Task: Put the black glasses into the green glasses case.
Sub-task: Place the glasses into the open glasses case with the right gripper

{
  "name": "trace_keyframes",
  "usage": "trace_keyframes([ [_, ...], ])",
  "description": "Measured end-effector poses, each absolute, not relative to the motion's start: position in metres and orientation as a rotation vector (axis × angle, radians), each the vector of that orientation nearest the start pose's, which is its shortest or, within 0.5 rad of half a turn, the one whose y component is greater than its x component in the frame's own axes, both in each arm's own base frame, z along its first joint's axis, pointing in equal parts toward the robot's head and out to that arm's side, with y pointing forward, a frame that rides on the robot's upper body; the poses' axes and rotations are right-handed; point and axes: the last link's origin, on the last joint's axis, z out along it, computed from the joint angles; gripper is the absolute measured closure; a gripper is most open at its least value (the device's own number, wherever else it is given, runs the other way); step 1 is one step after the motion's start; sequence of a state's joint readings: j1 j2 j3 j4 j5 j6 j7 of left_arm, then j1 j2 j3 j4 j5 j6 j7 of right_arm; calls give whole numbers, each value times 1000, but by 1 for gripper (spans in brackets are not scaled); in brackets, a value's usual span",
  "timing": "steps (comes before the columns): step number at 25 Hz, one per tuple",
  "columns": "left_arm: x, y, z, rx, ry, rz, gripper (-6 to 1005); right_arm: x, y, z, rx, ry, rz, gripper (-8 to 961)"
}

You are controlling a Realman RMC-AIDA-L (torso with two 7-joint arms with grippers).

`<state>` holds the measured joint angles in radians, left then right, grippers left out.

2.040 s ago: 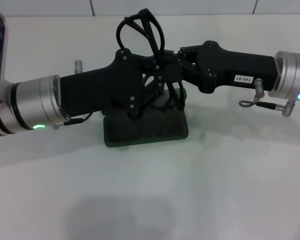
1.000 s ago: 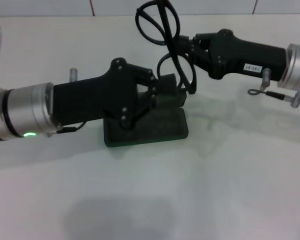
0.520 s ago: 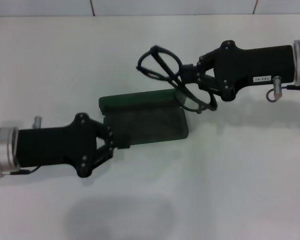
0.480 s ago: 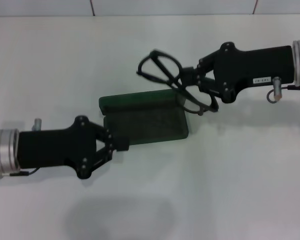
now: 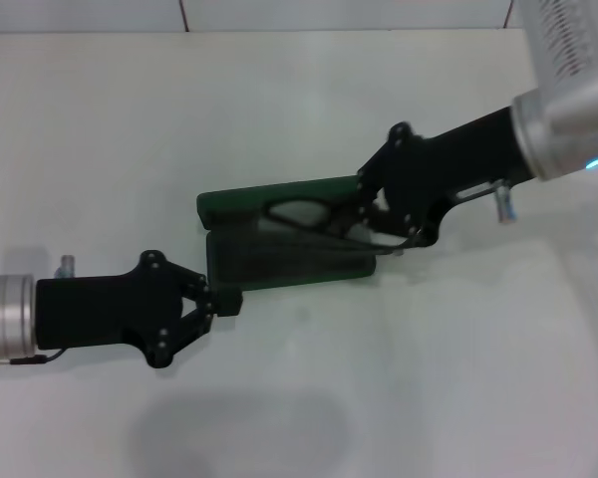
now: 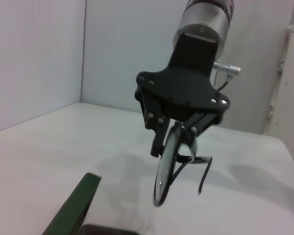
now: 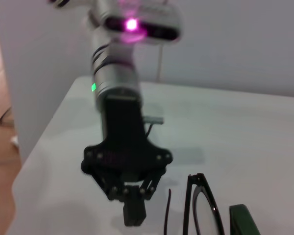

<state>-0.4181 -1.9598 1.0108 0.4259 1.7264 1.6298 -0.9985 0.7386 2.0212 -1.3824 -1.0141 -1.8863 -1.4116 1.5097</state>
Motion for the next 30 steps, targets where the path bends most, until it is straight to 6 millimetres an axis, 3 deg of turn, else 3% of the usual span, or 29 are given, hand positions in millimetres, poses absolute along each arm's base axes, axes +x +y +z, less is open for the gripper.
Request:
trace_keyframes([
  [12,-315,267,11,-2799,-360,-702,991,112,365,-79,-2902,-532,4,904],
  [18,-316,265,10,-2803,-367,-703,991,110,363,-93,-2840,-633,-66,904],
  [30,-312,265,5,-2824,-359,-708,991,113,367,-109,-2740,-665,-90,890],
])
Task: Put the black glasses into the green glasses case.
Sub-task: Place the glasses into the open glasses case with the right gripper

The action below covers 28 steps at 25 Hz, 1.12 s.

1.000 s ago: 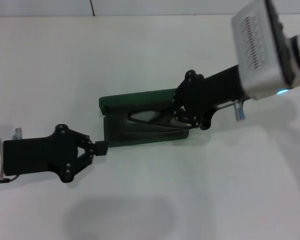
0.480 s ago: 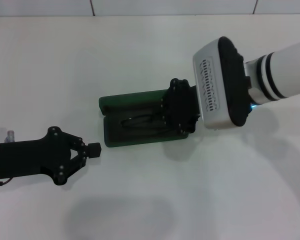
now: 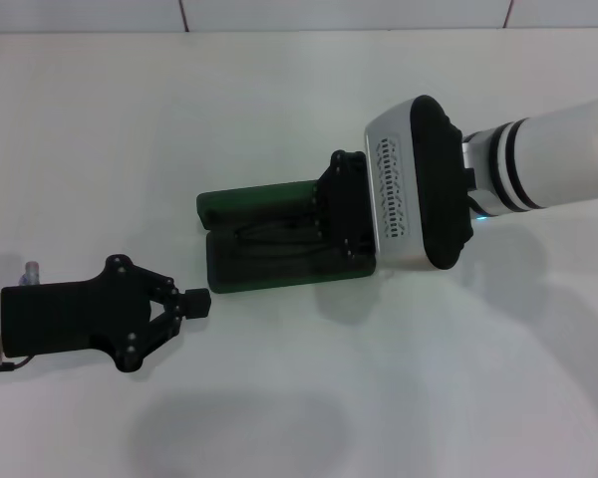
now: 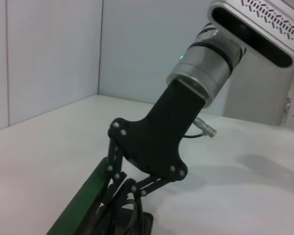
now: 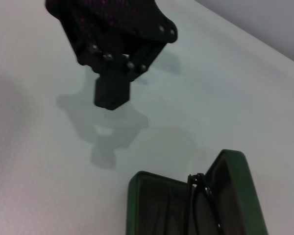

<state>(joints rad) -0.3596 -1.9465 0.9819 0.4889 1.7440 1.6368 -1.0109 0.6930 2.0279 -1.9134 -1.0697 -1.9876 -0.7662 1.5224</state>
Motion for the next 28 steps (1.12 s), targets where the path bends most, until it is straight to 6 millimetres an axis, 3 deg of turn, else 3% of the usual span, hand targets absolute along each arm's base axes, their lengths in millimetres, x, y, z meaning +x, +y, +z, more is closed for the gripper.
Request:
trace_keyframes([
  [12,-310,268,4,-2818,-354,-712,990,110,367,-121,-2716,-710,-120,858],
  [28,-310,267,4,-2823,-354,-715,990,106,364,-123,-2724,-707,-93,816],
])
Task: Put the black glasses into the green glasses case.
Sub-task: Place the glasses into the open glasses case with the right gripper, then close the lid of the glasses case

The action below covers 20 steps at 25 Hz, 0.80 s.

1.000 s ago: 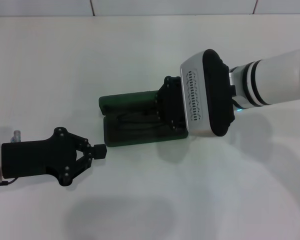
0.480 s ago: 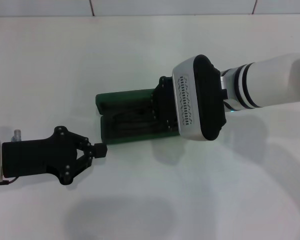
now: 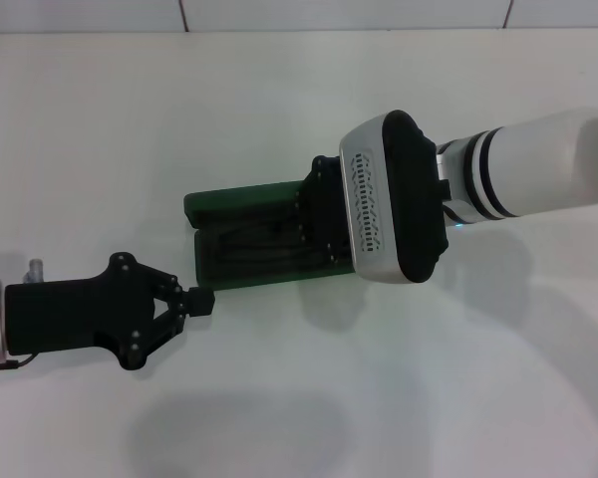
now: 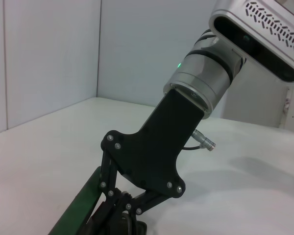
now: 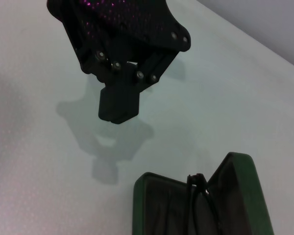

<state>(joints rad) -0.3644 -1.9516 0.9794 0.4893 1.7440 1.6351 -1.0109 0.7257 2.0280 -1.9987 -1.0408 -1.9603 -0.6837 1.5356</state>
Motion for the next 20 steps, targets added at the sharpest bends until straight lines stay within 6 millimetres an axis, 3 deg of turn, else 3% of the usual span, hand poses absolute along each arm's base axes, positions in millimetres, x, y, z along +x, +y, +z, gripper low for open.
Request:
trace_keyframes([
  [20,-310,265,3,-2825,-358,-716,989,100,356,-122,-2775,-666,-20,705],
])
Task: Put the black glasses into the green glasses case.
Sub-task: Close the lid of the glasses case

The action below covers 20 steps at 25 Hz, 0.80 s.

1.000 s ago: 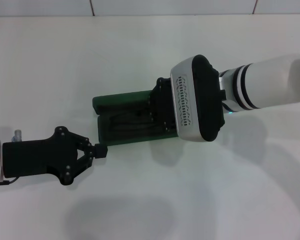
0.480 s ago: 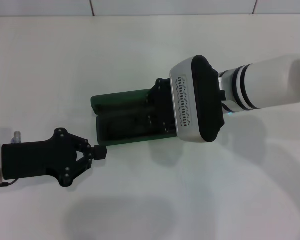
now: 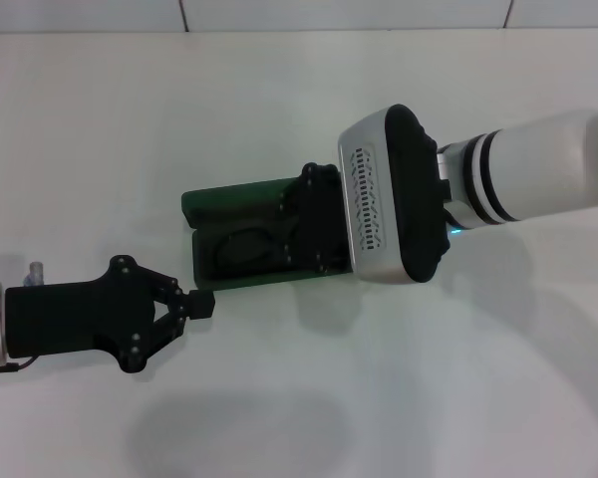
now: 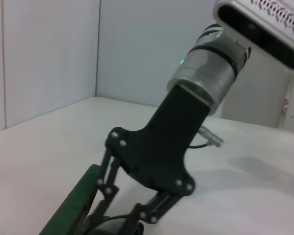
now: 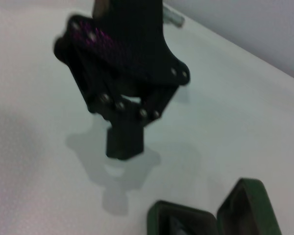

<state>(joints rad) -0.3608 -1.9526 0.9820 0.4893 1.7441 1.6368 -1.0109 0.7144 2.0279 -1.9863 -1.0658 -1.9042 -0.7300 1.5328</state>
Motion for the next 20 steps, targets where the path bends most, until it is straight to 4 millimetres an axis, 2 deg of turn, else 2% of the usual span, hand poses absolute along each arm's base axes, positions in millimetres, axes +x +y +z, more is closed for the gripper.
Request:
trace_keyframes([
  [5,-311,265,4,-2822,-361,-716,989,103,346,-114,-2789,-621,43,696],
  [9,-311,265,4,-2818,-362,-719,989,107,341,-95,-2823,-502,153,694],
  [14,-310,266,5,-2811,-364,-723,989,118,344,-56,-2773,-303,373,693],
  [20,-309,268,6,-2809,-394,-733,989,154,350,0,-2645,14,684,690],
])
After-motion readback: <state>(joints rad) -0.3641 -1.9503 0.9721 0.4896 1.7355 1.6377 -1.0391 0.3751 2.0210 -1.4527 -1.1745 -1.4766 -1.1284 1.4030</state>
